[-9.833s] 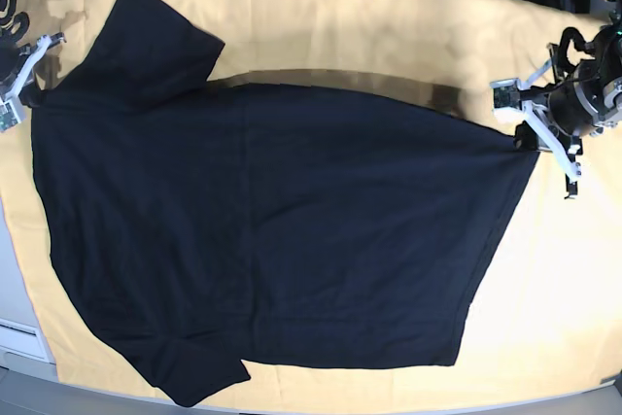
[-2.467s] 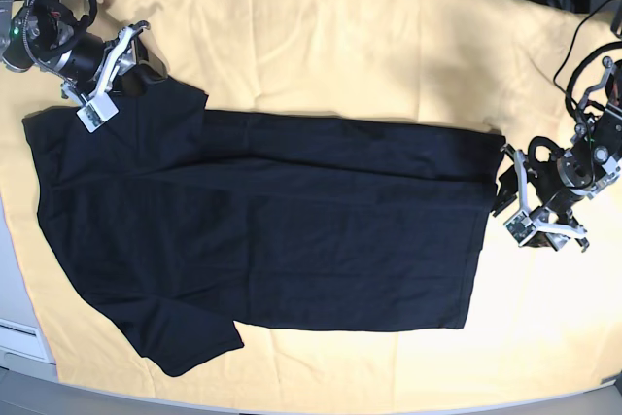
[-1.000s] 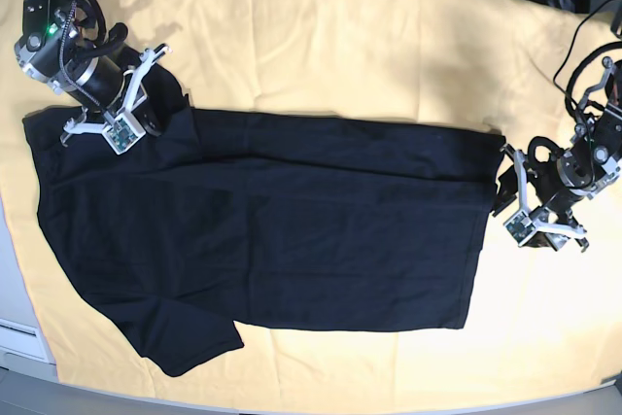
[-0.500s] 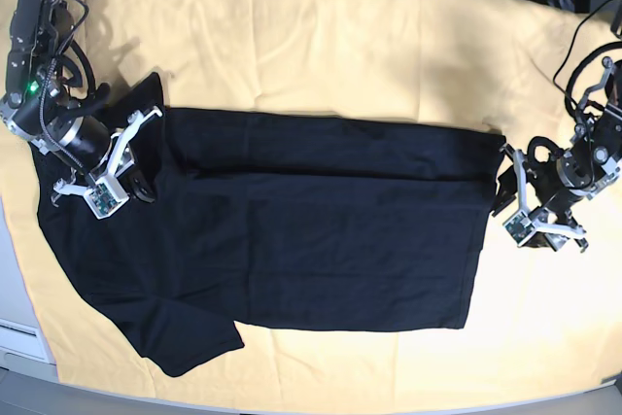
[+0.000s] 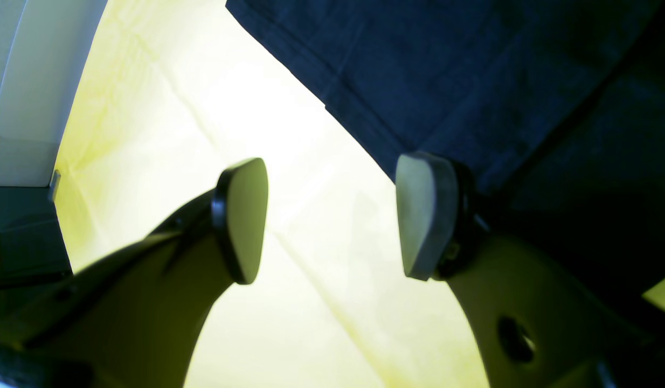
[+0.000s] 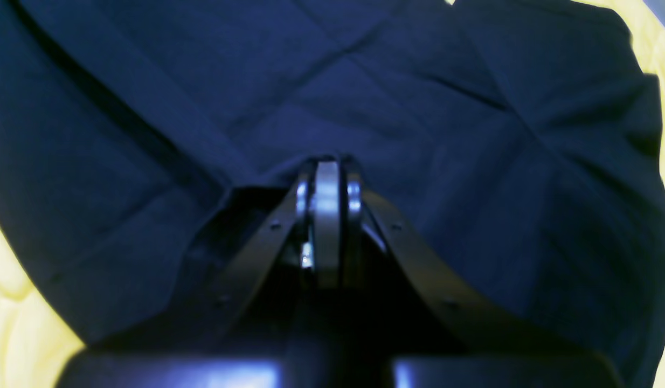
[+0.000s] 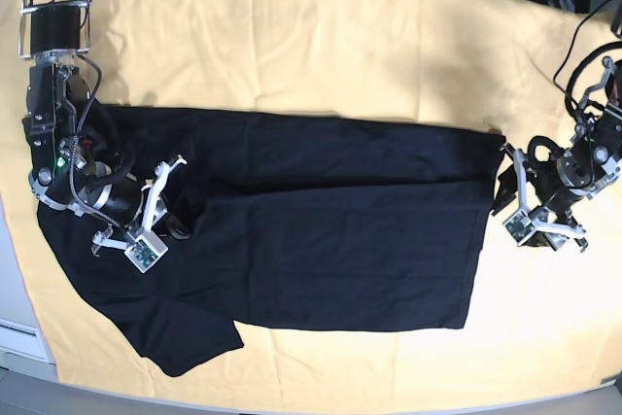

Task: Fold the T-shirt properly
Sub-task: 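Grasp the shoulder section with the right gripper and drag it inward, then lay the shoulder section onto the shirt body and release the right gripper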

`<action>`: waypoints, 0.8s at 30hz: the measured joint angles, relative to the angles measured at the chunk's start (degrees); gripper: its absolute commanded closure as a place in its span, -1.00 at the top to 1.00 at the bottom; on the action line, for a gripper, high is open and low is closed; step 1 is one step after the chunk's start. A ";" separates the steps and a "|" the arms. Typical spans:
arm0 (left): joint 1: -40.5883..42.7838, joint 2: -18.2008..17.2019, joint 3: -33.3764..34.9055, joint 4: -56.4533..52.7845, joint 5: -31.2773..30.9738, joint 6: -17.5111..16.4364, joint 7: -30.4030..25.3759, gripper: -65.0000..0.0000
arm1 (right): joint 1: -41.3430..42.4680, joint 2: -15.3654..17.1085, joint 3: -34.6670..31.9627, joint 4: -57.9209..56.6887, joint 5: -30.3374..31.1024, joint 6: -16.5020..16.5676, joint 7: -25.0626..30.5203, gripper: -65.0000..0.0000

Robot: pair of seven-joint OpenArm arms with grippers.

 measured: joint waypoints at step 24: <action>0.00 0.00 0.00 0.00 -0.42 0.00 0.00 0.16 | 13.55 -0.68 -4.42 -23.02 -10.23 -7.17 11.19 -1.00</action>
